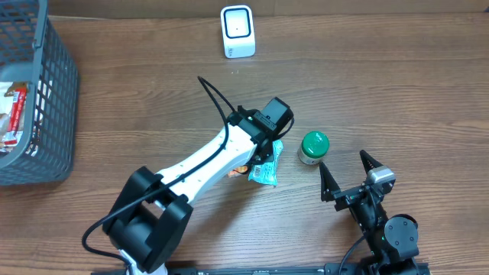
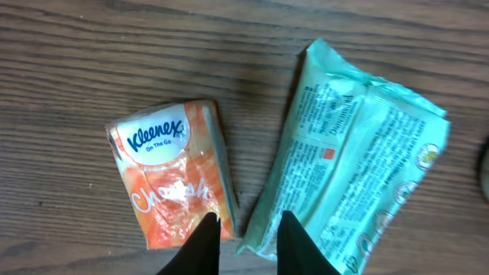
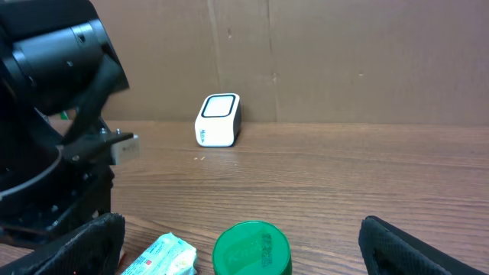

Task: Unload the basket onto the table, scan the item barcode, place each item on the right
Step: 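Lower the held packs onto the table beside the green jar, then open the left gripper and swing it back toward the grey basket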

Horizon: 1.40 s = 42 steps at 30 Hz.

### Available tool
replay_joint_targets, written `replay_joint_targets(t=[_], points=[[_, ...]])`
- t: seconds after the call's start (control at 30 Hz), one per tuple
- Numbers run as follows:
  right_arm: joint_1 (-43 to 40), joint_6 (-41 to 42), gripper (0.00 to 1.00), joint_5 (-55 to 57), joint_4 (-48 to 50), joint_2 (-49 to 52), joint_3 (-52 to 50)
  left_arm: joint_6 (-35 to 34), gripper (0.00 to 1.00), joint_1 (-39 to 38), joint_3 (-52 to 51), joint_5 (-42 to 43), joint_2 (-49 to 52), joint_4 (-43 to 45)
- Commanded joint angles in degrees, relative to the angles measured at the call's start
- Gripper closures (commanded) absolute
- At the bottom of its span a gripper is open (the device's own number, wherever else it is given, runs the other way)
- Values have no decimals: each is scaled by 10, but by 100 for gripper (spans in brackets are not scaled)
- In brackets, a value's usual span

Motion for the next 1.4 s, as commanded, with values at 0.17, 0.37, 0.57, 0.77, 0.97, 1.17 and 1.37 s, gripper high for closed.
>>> replay_joint_targets(t=[0.17, 0.37, 0.57, 0.77, 0.97, 1.17, 1.37], points=[[-2, 3, 0, 0, 2, -7, -6, -16, 79, 5, -3, -34, 51, -5], [-2, 2, 0, 0, 2, -7, -6, -14, 79, 5, -3, -33, 69, -6], [-2, 3, 0, 0, 2, -7, -6, -14, 85, 5, -3, -33, 73, -6], [-2, 3, 0, 0, 2, -7, -6, -14, 90, 5, -3, -33, 76, -15], [-2, 2, 0, 0, 2, -7, -6, -7, 82, 6, -3, -31, 104, -18], [-2, 2, 0, 0, 2, -7, -6, 21, 96, 15, 9, -5, 107, -20], [-2, 3, 0, 0, 2, -7, -6, 44, 96, 43, 106, 3, 92, -117]])
